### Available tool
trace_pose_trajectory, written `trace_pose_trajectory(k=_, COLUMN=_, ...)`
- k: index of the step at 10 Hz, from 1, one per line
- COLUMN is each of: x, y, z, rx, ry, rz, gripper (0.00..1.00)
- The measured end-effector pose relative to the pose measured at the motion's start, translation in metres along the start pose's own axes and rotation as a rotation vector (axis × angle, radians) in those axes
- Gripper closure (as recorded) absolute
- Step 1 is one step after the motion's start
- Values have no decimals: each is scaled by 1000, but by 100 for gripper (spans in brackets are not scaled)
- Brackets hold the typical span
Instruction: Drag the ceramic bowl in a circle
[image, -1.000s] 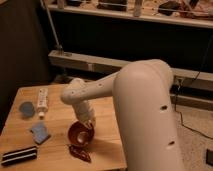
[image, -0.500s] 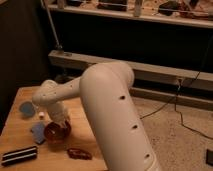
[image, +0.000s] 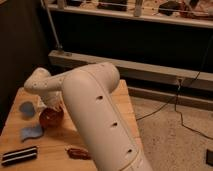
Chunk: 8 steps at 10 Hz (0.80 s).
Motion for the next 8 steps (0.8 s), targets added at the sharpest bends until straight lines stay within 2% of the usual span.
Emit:
trace_pose_trajectory(k=2, x=0, y=-46, z=14, rx=56, ry=22, rz=98, gripper=100)
trace_pose_trajectory(k=5, x=28, y=-121, z=30, rx=119, ry=78, rz=284, gripper=100)
trace_pose_trajectory(k=6, x=43, y=-144, z=33, rx=136, ry=97, rz=344, gripper=100)
trace_pose_trajectory(k=8, x=97, y=-195, z=33, rx=178, ry=163, rz=477, gripper=100)
